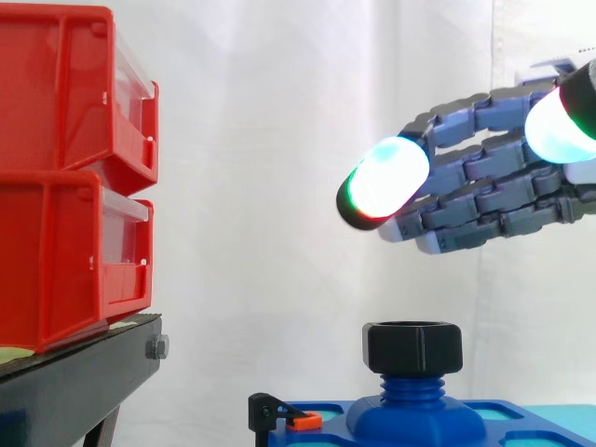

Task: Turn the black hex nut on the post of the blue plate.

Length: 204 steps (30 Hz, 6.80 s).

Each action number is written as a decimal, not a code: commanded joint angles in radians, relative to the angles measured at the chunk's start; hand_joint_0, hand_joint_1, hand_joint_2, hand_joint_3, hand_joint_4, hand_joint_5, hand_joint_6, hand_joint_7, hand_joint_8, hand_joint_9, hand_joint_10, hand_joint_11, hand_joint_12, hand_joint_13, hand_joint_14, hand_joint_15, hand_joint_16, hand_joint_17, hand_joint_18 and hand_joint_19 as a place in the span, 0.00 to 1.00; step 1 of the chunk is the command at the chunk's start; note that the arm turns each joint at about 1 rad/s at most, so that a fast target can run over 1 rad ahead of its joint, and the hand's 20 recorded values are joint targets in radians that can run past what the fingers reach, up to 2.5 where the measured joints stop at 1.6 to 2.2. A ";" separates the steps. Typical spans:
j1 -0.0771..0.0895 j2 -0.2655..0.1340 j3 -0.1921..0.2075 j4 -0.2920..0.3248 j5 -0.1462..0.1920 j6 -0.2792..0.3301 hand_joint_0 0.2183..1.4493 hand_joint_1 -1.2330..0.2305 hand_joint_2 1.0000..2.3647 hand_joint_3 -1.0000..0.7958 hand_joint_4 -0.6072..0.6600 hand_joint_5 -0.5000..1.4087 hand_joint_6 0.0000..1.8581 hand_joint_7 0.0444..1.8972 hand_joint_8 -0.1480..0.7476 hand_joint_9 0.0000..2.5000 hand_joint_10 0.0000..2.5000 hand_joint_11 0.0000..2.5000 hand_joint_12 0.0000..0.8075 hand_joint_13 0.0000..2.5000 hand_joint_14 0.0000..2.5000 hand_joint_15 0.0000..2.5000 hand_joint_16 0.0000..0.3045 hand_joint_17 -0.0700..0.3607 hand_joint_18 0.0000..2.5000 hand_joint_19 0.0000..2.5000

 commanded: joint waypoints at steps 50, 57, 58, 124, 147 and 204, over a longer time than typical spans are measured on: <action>0.003 -0.161 0.127 -0.047 0.005 -0.196 0.15 0.43 0.00 0.28 0.55 0.11 0.27 0.33 0.35 0.00 0.00 0.00 0.41 0.00 0.00 0.00 0.16 0.41 0.00 0.00; -0.005 -0.161 0.127 -0.047 -0.033 -0.210 0.15 0.43 0.00 0.28 0.55 0.11 0.27 0.33 0.35 0.00 0.00 0.00 0.42 0.00 0.00 0.00 0.16 0.41 0.00 0.00; -0.006 -0.161 0.127 -0.049 -0.035 -0.210 0.15 0.43 0.00 0.28 0.55 0.11 0.27 0.33 0.35 0.00 0.00 0.00 0.41 0.00 0.00 0.00 0.16 0.41 0.00 0.00; -0.094 -0.159 0.179 -0.115 -0.171 -0.318 0.13 0.51 0.00 0.28 0.65 0.14 0.27 0.42 0.39 0.00 0.00 0.00 0.44 0.06 0.00 0.00 0.16 0.42 0.00 0.00; -0.132 -0.159 0.179 -0.115 -0.245 -0.332 0.14 0.52 0.00 0.28 0.65 0.14 0.27 0.42 0.39 0.00 0.00 0.00 0.44 0.06 0.00 0.00 0.16 0.42 0.01 0.00; -0.152 -0.102 0.213 -0.342 -0.308 -0.423 0.08 0.54 0.00 0.28 0.65 0.13 0.27 0.42 0.41 0.00 0.00 0.00 0.48 0.04 0.00 0.00 0.19 0.47 0.00 0.01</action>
